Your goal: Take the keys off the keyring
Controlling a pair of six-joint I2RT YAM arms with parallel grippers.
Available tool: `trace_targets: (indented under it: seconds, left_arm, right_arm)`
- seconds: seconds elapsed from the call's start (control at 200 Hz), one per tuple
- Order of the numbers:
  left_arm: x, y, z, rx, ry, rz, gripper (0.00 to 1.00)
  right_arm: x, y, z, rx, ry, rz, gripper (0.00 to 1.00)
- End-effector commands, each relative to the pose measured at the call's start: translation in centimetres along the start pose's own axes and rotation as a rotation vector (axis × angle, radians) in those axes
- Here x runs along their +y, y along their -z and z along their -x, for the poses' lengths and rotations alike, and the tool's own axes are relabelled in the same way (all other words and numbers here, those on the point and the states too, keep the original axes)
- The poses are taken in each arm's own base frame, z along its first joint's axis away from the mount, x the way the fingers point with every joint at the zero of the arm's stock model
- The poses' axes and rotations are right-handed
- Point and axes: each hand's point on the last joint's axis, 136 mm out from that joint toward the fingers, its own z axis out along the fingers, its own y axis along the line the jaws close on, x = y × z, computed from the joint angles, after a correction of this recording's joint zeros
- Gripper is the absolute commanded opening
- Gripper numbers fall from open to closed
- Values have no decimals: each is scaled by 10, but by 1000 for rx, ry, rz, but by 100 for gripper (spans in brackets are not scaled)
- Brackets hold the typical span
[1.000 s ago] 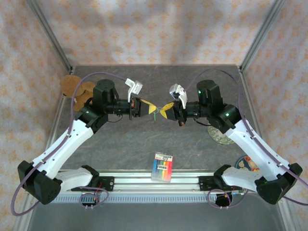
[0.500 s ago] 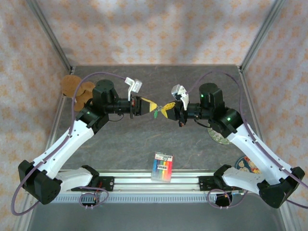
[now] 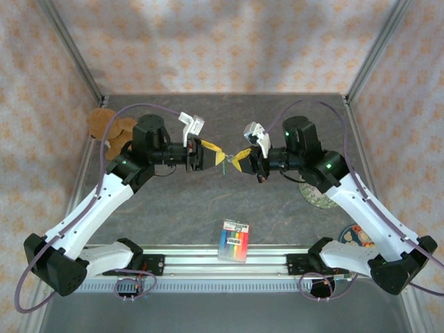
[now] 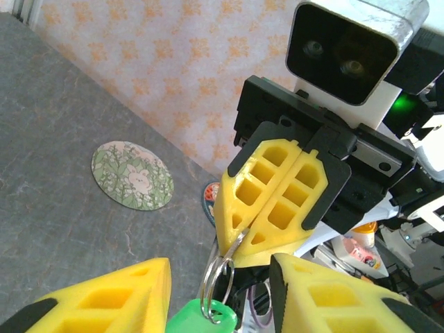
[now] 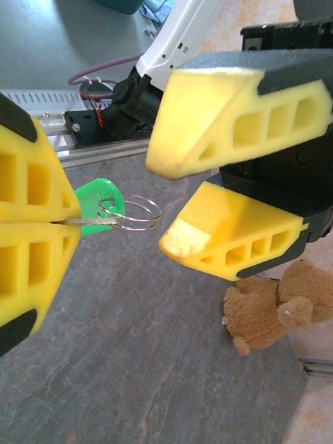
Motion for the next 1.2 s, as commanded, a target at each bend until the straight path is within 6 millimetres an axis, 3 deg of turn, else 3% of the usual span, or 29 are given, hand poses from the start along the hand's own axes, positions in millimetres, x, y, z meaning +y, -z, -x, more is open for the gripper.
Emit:
trace_targets:
  seconds: [0.0,0.435,0.691,0.956,1.056,1.196]
  left_arm:
    - [-9,4,5,24,-55,-3,44]
    - [-2,-5,-13,134,-87,37,49]
    - [-4,-6,-12,134,-91,29,36]
    - [-5,-5,-8,119,-101,37,40]
    - [-6,-5,-8,121,-97,29,32]
    - [-7,-6,-8,124,-93,19,13]
  right_arm:
    - [8,4,1,33,19,27,0]
    - [7,2,4,48,15,43,0]
    - [7,1,4,52,11,48,0]
    - [8,1,0,61,7,51,0]
    - [9,2,0,60,8,50,0]
    - [8,3,1,56,12,47,0]
